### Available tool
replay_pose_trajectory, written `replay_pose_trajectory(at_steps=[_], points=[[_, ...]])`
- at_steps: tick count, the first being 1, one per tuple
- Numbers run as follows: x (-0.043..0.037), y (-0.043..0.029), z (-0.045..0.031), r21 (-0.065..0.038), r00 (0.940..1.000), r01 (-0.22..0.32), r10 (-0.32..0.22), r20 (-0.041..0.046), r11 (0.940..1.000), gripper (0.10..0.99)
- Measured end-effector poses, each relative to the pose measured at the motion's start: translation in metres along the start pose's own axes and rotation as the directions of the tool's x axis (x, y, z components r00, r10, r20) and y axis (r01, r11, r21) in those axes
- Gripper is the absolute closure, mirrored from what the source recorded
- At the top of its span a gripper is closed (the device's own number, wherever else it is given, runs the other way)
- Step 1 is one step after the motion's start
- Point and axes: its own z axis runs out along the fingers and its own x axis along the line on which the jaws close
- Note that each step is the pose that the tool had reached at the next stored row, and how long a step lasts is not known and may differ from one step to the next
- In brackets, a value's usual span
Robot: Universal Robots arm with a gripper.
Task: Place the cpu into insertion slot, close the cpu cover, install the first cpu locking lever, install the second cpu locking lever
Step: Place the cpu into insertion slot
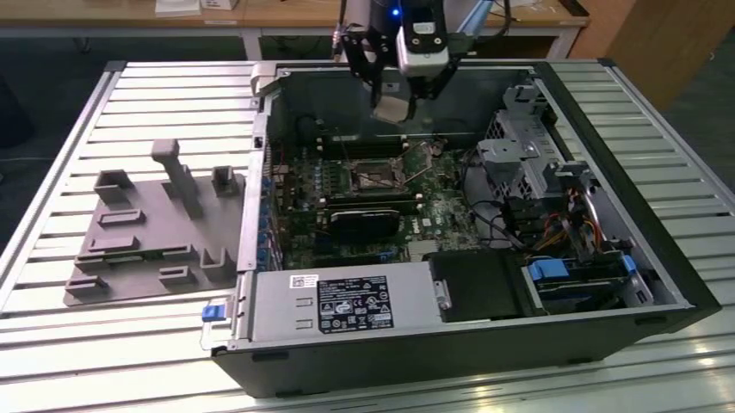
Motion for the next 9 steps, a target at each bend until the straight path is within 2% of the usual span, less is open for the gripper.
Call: replay_pose_trajectory(at_steps=[4, 9], points=[[0.0002, -0.0005, 0.0039, -0.001, 0.9985, -0.055, 0.055, 0.0049, 0.9985, 0.553], [0.0015, -0.0016, 0.0081, -0.002, 0.9936, -0.113, 0.113, 0.0099, 0.9936, 0.553]])
